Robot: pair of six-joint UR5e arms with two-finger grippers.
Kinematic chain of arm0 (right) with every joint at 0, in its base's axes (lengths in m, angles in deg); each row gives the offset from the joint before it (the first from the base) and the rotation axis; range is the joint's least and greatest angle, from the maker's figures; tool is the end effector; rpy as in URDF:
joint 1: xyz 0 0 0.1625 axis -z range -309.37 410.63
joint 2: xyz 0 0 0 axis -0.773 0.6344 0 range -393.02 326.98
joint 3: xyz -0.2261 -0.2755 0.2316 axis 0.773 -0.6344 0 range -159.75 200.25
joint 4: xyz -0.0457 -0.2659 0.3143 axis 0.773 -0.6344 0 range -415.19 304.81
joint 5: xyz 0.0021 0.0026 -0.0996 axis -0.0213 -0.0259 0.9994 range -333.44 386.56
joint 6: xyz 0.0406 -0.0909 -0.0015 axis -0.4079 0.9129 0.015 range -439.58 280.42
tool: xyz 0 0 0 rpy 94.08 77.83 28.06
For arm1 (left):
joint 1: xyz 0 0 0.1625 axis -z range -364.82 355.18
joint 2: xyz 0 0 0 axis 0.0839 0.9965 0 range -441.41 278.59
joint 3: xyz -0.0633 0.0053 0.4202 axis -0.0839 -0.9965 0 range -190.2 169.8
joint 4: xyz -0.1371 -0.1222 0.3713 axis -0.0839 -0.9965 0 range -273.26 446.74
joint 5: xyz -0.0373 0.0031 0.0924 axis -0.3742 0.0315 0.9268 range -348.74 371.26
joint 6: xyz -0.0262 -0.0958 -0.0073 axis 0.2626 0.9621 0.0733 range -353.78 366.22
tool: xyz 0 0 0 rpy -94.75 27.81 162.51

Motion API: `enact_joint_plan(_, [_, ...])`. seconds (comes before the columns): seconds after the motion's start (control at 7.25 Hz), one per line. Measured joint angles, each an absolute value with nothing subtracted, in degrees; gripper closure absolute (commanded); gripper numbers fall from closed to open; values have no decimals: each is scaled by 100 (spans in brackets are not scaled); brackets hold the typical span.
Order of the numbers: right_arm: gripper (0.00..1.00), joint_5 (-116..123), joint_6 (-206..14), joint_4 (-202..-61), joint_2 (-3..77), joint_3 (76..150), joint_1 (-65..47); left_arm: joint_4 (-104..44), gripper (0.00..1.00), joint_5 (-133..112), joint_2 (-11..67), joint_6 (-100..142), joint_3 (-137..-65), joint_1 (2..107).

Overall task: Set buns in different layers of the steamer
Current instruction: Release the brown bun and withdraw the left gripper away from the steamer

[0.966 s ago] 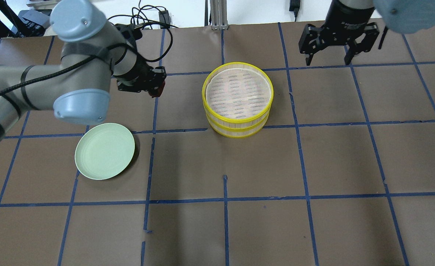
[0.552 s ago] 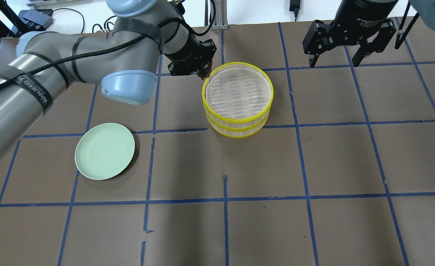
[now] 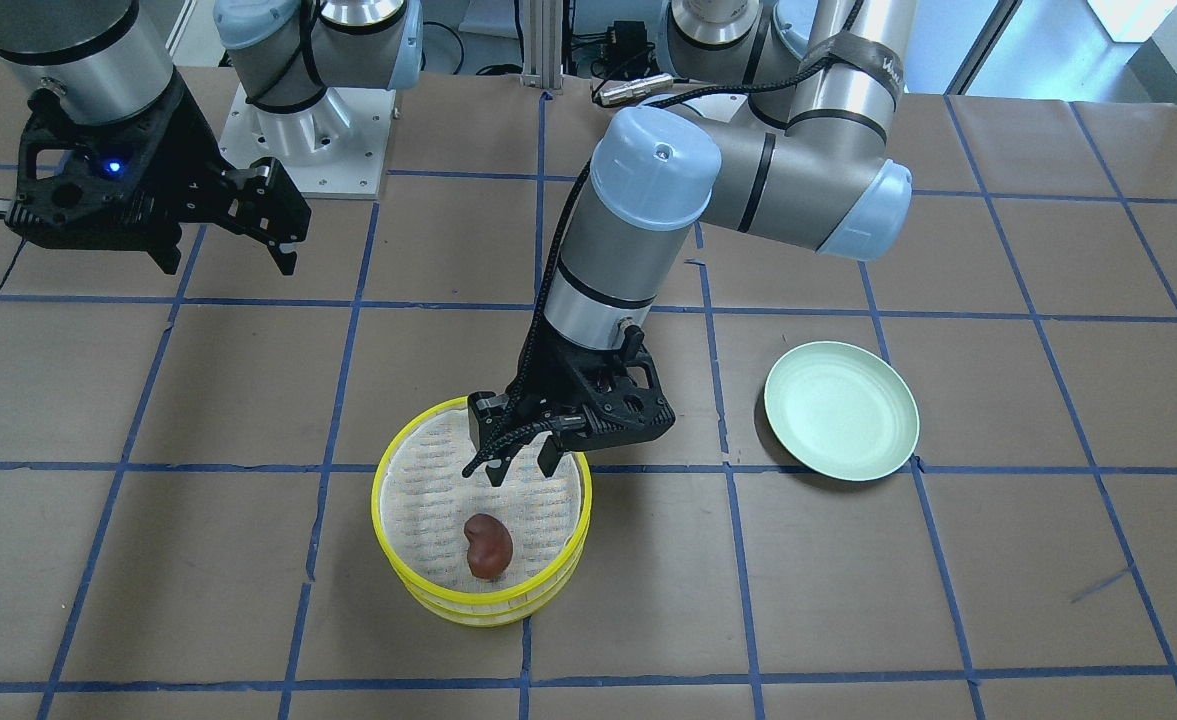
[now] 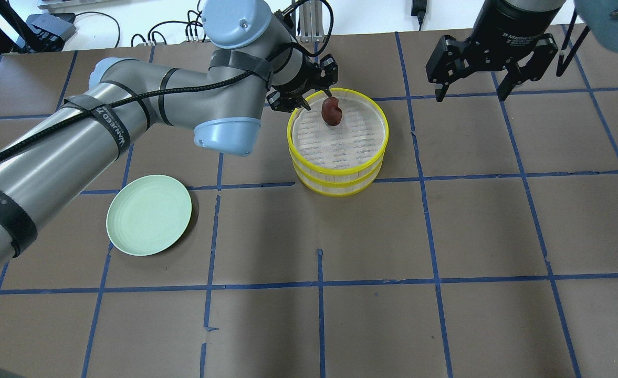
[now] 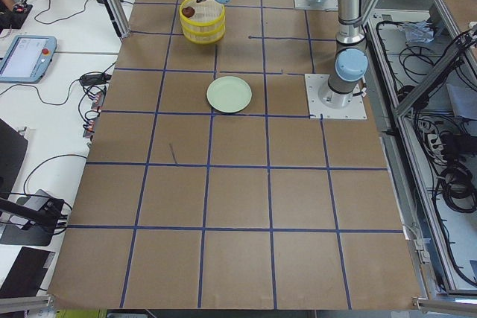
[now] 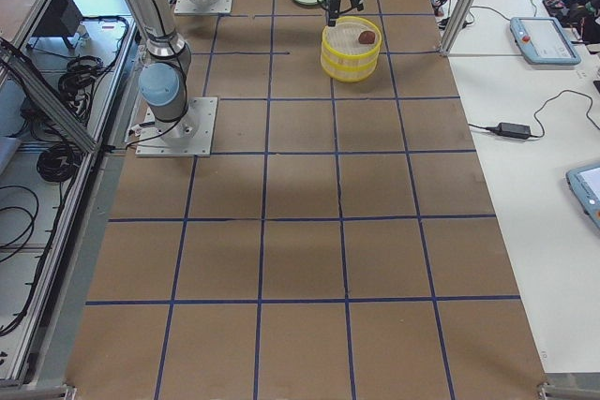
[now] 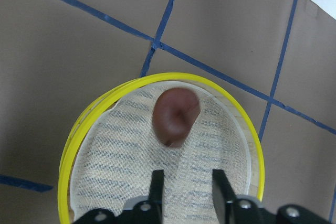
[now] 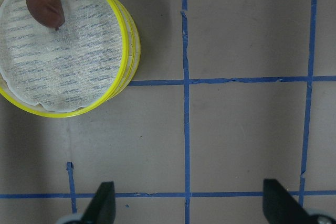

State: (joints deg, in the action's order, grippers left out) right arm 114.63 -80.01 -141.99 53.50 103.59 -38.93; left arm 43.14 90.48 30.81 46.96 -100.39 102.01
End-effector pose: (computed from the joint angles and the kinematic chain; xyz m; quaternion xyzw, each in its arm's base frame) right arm 0.1327 -0.5181 0.5090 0.0076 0.9998 0.0001 0.0169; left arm -0.3348 -0.5822 0.3576 0.1827 -0.9567 0.1372 0.1802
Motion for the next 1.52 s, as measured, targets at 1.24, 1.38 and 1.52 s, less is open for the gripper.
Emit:
enact_joint_plan(1.24, [0, 11744, -7922, -14159, 5390, 10281, -3913, 1637, 0, 9350, 1487, 568, -10257, 8734])
enact_joint_plan(1.38, [0, 11721, -7922, -14159, 5390, 10275, -3912, 1611, 0, 9476, 1463, 573, -10278, 8704])
enact_joint_plan(1.52, [0, 11713, -7923, -14158, 5390, 10272, -3911, 1568, 0, 9846, 1441, 595, -10295, 8705])
